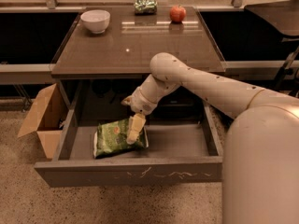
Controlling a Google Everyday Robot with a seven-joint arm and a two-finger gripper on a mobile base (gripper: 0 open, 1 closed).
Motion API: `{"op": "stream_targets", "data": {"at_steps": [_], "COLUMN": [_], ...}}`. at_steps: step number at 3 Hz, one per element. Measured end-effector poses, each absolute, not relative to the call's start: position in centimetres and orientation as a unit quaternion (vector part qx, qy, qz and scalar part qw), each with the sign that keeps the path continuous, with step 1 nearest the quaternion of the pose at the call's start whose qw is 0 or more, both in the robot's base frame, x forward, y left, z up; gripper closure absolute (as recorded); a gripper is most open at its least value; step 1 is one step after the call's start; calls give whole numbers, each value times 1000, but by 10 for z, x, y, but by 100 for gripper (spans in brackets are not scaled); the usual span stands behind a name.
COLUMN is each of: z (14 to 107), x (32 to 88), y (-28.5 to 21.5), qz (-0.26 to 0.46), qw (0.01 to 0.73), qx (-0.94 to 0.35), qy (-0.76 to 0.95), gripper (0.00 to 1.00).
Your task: Pick green jalapeno chip bag from top drawer and place on counter
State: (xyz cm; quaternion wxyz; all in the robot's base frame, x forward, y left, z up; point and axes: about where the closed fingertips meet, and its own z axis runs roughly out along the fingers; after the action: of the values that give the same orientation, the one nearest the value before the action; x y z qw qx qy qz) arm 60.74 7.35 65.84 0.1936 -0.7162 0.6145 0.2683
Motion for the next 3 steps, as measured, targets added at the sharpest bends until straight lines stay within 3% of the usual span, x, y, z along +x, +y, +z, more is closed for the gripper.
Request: {"op": "stream_targets", "data": {"at_steps": [1, 3], "z": [634, 621], "x": [613, 604], "y": [90, 102], "qz": [281, 288], "qw": [180, 176], "qx": [-718, -724], "qy": [611, 601], "gripper": [0, 41]}}
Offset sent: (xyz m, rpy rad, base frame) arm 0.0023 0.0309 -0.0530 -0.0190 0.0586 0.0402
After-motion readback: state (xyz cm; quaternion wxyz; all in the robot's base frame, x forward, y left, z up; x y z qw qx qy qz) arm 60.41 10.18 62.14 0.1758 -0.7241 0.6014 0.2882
